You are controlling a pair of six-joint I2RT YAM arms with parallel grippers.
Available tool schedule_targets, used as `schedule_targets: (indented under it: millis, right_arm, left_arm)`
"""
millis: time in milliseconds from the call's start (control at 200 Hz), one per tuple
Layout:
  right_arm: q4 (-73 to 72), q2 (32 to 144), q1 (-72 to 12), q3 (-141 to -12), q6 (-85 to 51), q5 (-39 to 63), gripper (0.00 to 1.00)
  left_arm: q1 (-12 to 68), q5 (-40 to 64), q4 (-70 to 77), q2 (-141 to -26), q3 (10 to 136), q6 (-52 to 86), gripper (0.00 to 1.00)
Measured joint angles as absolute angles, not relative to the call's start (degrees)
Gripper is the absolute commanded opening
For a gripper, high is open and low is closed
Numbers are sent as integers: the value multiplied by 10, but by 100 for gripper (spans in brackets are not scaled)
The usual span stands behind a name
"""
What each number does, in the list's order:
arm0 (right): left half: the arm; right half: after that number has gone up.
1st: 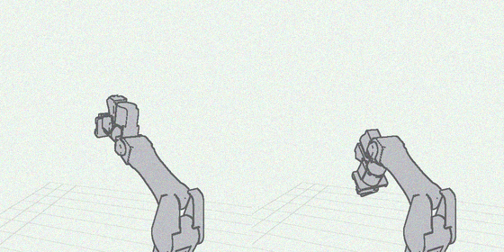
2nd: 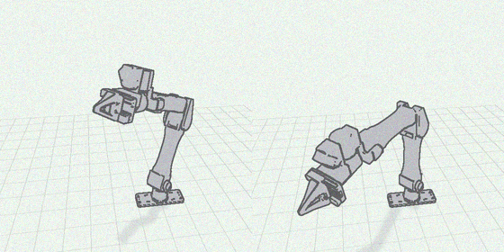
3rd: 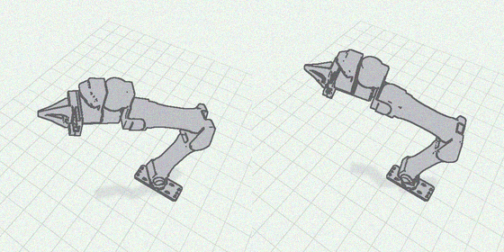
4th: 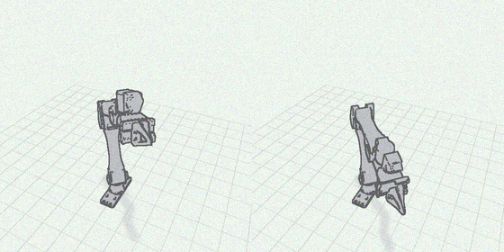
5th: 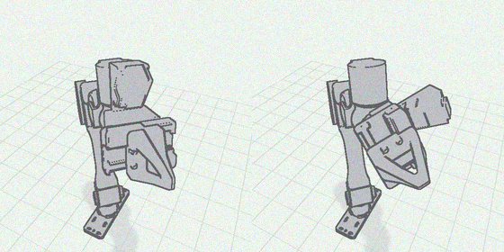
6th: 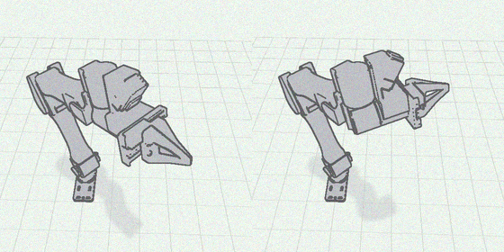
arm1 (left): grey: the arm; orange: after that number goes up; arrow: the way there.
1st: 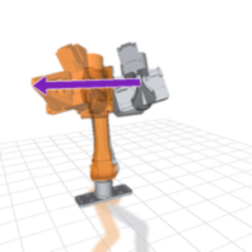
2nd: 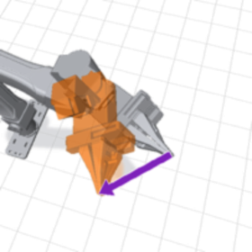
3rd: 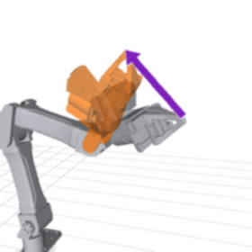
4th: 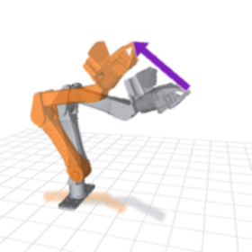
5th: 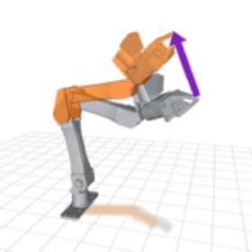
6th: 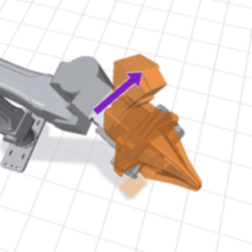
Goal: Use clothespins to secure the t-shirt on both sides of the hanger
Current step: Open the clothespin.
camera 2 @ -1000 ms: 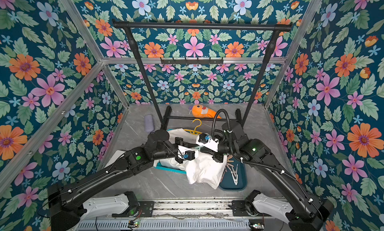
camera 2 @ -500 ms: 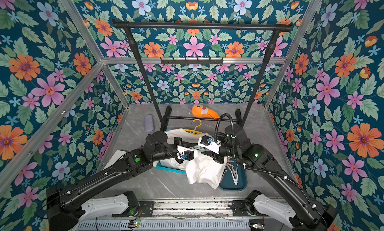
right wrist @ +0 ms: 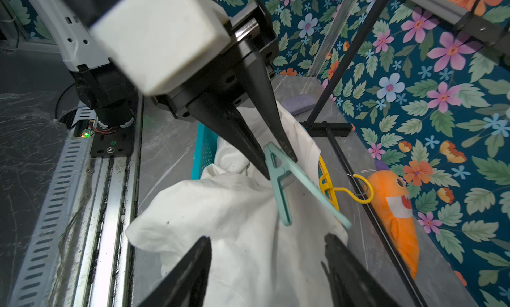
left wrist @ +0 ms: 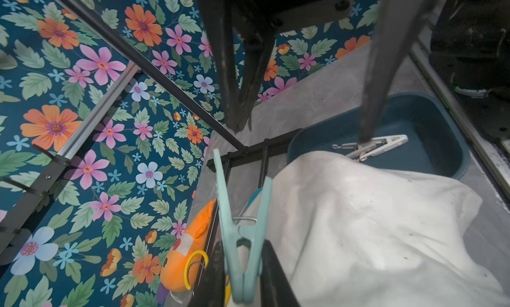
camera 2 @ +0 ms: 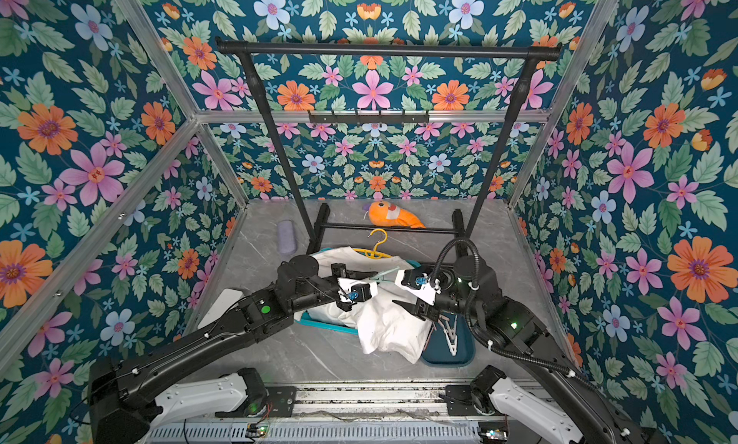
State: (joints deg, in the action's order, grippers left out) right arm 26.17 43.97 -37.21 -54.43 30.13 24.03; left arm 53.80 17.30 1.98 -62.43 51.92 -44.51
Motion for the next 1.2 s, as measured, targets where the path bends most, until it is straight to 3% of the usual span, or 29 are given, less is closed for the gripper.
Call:
schedule_targets:
  millis: [100,215,315,390,535,685,936,1201]
  right_arm:
    - [214,407,-333,-517,272,257,73]
    - [104,384,-210,-474,179,351,76]
    - [-102,411,-94,-415,20,466,78]
    - [-266,457,-64,-383,-107,526,78]
    - [-566,543,-59,-373,-308,600,81]
    - [-707,575,-102,-391,-385,637,82]
    - [-770,598,-136,-415,-401,631,86]
    - [-767,621,-192,-455,-387,590,87]
  left_arm:
    - [511,203,57,-613,509,-404,0]
    - [474,258,114,-601,489,-337,0]
    - [457,304,175,-599,476,-267,0]
    - [455,342,234,-601,470,-204,0]
    - [453,400,373,-622,464,-70,0]
    - [452,423,533,-658,460,77,0]
    - [454,419,682,-707,475,221,0]
    - [465,416,724,-734,490,270,0]
